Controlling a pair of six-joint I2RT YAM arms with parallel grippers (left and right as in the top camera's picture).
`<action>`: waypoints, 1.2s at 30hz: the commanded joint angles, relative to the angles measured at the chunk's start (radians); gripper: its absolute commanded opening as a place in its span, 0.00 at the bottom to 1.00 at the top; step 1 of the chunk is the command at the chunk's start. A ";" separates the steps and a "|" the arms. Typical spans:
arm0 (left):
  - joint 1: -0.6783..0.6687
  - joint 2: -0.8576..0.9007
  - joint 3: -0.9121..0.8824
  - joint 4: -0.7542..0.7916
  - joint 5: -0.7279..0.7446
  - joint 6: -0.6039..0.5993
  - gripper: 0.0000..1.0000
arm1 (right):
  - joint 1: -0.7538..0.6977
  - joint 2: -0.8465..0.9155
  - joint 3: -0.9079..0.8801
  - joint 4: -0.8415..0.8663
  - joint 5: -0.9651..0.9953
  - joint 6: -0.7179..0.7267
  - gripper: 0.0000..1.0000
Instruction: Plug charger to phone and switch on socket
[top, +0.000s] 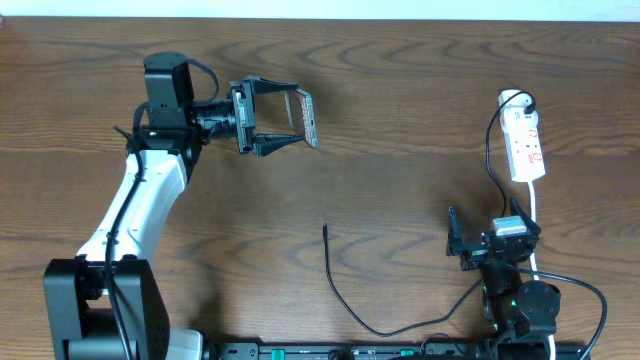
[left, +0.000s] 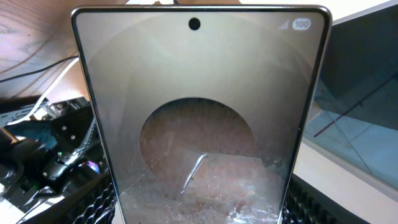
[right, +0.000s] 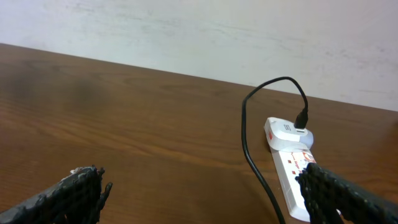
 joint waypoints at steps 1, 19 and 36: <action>0.006 -0.023 0.021 0.014 0.068 -0.004 0.07 | 0.008 -0.002 -0.001 -0.004 0.005 -0.011 0.99; 0.006 -0.023 0.021 0.058 0.086 -0.004 0.08 | 0.008 -0.002 -0.001 -0.004 0.005 -0.011 0.99; 0.006 -0.023 0.021 0.058 0.068 -0.001 0.07 | 0.008 -0.002 -0.001 -0.002 -0.011 -0.010 0.99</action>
